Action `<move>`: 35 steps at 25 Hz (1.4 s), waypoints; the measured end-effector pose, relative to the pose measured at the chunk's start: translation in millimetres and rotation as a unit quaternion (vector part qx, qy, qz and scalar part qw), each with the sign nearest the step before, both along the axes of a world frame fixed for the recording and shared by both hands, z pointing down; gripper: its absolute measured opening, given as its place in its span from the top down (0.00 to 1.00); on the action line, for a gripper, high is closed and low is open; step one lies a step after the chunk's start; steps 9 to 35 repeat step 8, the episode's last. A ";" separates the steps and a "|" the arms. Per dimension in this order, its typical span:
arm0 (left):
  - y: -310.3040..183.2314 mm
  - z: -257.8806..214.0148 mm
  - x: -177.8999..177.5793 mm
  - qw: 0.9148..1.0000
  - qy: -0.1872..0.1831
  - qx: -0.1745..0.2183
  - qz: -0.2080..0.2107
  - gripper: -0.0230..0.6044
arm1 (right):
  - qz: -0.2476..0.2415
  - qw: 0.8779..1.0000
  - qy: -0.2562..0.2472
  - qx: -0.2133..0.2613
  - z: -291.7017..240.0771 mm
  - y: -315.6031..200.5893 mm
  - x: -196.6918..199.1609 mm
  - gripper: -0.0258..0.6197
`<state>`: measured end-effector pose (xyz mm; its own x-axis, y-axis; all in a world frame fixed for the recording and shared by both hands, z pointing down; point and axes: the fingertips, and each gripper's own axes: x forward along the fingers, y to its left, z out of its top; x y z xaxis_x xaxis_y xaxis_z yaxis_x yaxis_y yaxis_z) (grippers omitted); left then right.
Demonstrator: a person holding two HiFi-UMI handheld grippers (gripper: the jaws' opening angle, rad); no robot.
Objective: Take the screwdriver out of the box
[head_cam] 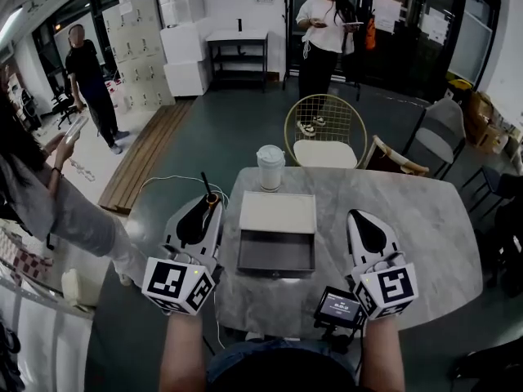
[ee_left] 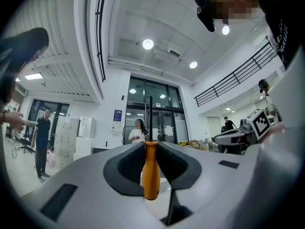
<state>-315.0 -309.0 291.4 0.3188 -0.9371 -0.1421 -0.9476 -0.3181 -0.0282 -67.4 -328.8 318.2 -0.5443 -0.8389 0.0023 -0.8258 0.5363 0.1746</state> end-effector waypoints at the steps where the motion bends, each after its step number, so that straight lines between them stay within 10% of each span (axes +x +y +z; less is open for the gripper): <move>1: -0.6 0.2 0.1 1.000 0.000 -0.001 0.001 0.83 | 0.000 1.000 0.002 0.000 -0.1 -0.4 -0.1 0.92; 35: -6.7 1.9 4.8 1.000 -0.003 -0.005 0.012 0.83 | 0.005 1.000 0.011 -0.005 -1.9 -4.9 1.2 0.92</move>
